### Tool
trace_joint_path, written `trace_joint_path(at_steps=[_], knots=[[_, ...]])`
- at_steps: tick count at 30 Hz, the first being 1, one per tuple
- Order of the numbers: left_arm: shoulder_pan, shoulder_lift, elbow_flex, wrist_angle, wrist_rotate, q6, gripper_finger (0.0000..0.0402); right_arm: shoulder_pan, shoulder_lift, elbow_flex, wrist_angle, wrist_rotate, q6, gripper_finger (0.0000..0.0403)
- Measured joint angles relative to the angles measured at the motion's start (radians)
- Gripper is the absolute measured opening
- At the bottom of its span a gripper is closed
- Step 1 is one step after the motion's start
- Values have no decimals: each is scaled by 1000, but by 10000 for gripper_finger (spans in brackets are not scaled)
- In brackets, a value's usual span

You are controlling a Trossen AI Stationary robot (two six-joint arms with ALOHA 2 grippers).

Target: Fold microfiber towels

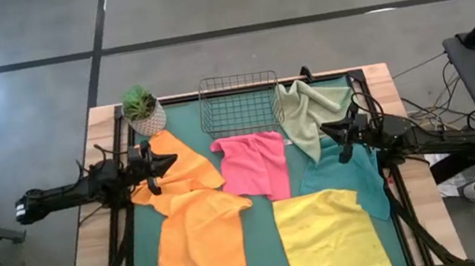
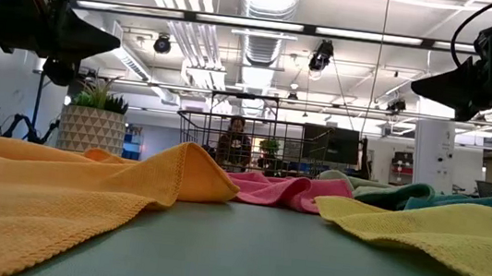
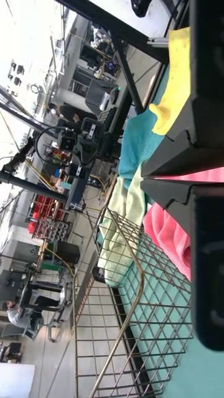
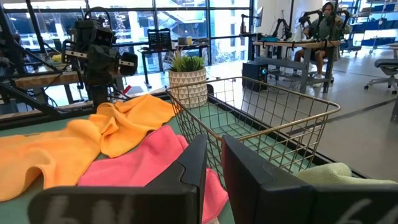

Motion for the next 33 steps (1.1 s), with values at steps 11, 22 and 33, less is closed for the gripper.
trace_joint_path(at_steps=[11, 22, 33], knots=[[0, 20, 0, 0, -106, -6, 124, 0, 0, 0, 0, 0, 0, 43], [0, 29, 15, 146, -12, -124, 158, 0, 0, 0, 0, 0, 0, 43], [0, 321, 401, -102, 61, 167, 158, 0, 0, 0, 0, 0, 0, 43]])
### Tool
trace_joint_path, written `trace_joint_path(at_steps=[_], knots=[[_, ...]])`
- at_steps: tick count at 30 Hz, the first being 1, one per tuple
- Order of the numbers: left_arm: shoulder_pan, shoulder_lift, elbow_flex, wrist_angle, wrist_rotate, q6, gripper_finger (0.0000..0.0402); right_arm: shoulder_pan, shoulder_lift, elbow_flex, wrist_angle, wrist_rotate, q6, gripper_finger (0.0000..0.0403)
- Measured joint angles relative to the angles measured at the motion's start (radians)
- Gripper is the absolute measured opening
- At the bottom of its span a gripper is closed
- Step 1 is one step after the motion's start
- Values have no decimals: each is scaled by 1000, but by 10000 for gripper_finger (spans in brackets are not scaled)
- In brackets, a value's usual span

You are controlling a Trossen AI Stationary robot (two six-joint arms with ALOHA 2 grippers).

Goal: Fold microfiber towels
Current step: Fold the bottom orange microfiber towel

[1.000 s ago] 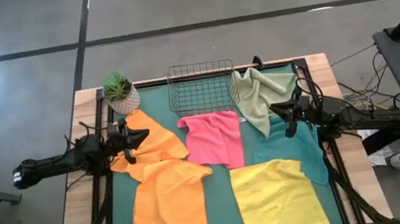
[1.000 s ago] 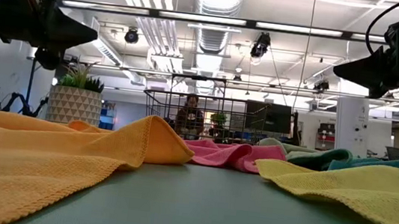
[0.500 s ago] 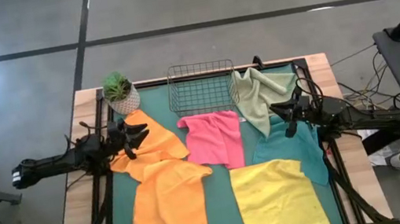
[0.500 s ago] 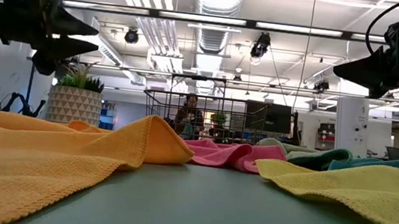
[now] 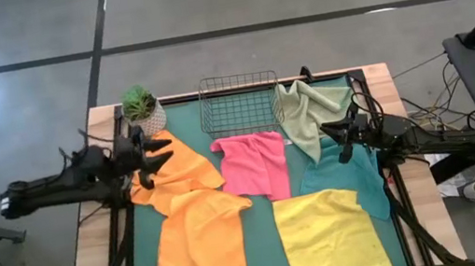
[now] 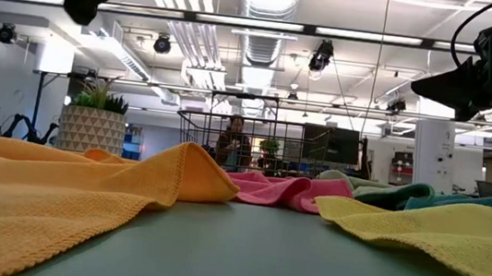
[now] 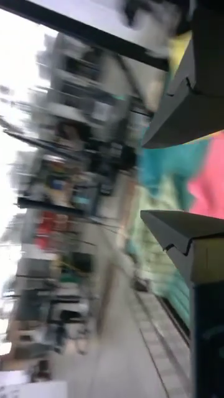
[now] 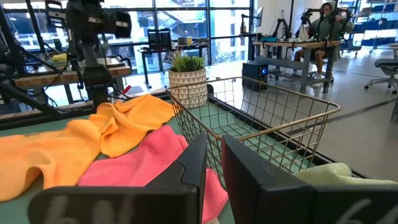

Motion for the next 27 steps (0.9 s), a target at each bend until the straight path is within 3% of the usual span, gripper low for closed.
trace_joint_path(at_steps=[8, 12, 20, 27], knots=[[-27, 290, 366, -549, 33, 53, 158, 0, 0, 0, 0, 0, 0, 43], [-95, 408, 491, -730, 71, 42, 157, 0, 0, 0, 0, 0, 0, 43], [-362, 578, 610, -922, 80, -132, 157, 0, 0, 0, 0, 0, 0, 43], [-616, 688, 613, -926, 72, -399, 157, 0, 0, 0, 0, 0, 0, 43]])
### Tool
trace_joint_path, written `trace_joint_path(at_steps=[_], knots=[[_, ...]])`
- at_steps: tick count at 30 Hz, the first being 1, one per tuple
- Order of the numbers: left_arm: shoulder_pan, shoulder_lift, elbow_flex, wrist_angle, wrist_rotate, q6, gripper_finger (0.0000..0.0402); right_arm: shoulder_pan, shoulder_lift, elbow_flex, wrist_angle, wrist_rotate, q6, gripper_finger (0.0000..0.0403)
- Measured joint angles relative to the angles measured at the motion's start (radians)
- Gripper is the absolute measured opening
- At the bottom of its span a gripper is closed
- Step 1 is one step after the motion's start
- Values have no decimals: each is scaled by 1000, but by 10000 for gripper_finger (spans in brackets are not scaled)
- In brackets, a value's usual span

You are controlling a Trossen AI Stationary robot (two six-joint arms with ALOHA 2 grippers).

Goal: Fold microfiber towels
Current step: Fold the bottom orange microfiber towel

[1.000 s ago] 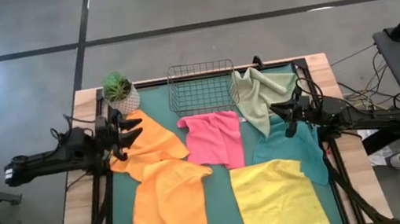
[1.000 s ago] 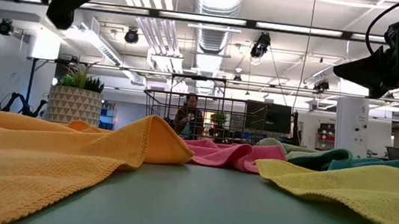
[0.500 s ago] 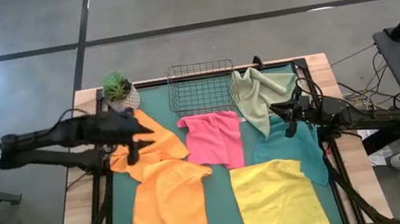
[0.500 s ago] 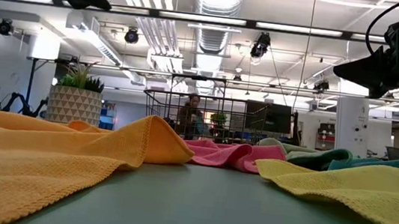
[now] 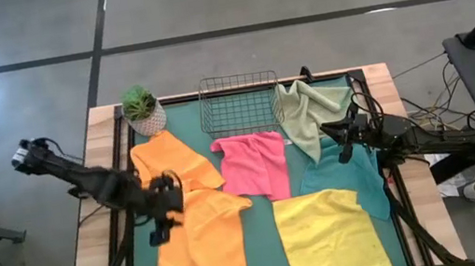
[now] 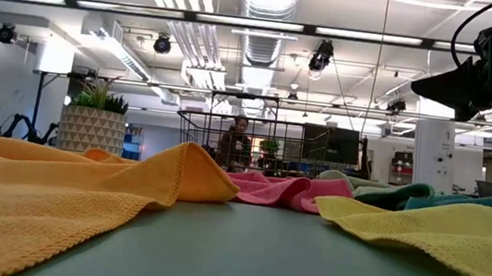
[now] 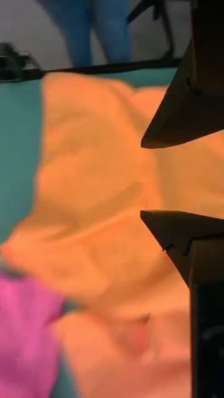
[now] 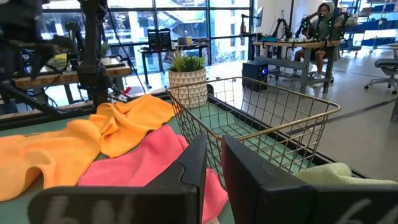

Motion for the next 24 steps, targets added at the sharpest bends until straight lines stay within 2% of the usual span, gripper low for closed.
trace_joint_path(at_steps=[11, 24], knots=[[-326, 185, 19, 19, 0, -406, 157, 0, 0, 0, 0, 0, 0, 43], [-472, 387, 79, 188, 1, -606, 157, 0, 0, 0, 0, 0, -1, 43]])
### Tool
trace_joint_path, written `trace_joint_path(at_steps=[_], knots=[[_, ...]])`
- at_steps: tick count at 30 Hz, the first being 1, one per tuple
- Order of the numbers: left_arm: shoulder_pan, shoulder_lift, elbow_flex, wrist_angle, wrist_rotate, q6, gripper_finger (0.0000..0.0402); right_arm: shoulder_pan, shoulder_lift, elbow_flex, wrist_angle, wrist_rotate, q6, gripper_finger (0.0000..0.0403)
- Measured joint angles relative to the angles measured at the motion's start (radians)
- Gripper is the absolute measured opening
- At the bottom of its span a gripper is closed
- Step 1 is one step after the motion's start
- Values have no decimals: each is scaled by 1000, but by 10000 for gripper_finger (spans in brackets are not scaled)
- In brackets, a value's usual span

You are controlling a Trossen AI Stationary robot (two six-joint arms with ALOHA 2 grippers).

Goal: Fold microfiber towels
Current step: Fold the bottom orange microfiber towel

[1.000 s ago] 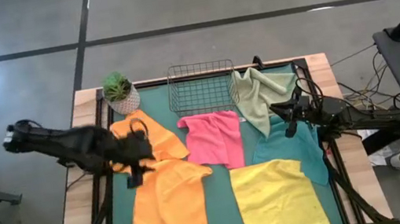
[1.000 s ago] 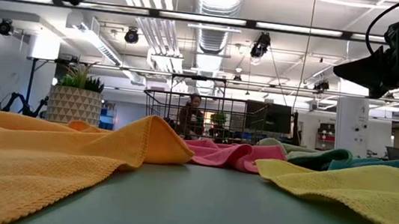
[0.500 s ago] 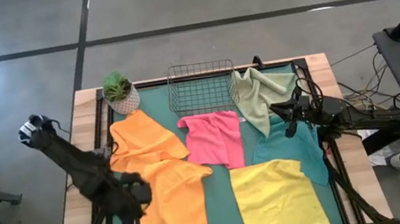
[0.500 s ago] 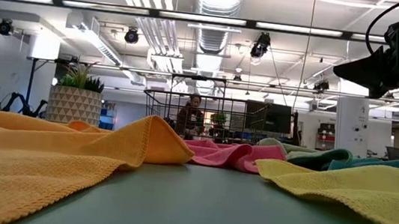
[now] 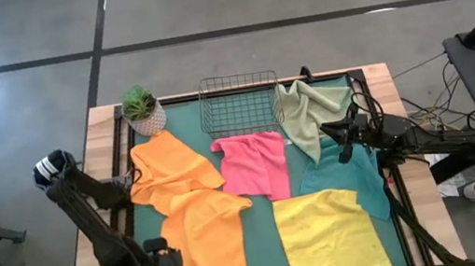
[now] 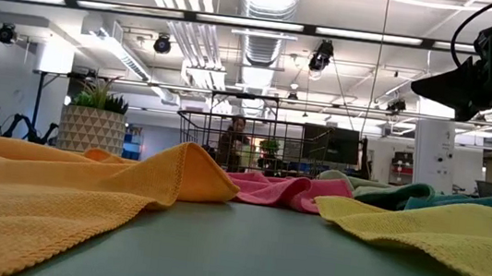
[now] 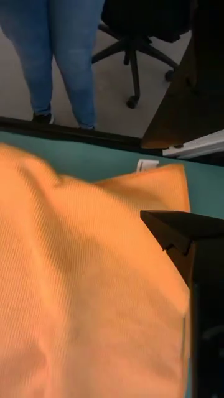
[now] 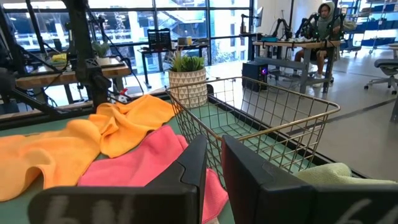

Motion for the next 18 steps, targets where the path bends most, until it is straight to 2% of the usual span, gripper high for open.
trace_joint_path(at_steps=[13, 18], knots=[[-64, 148, 37, 80, 1, -4, 157, 0, 0, 0, 0, 0, 1, 43], [-76, 191, 36, 81, 4, -52, 157, 0, 0, 0, 0, 1, 0, 43]])
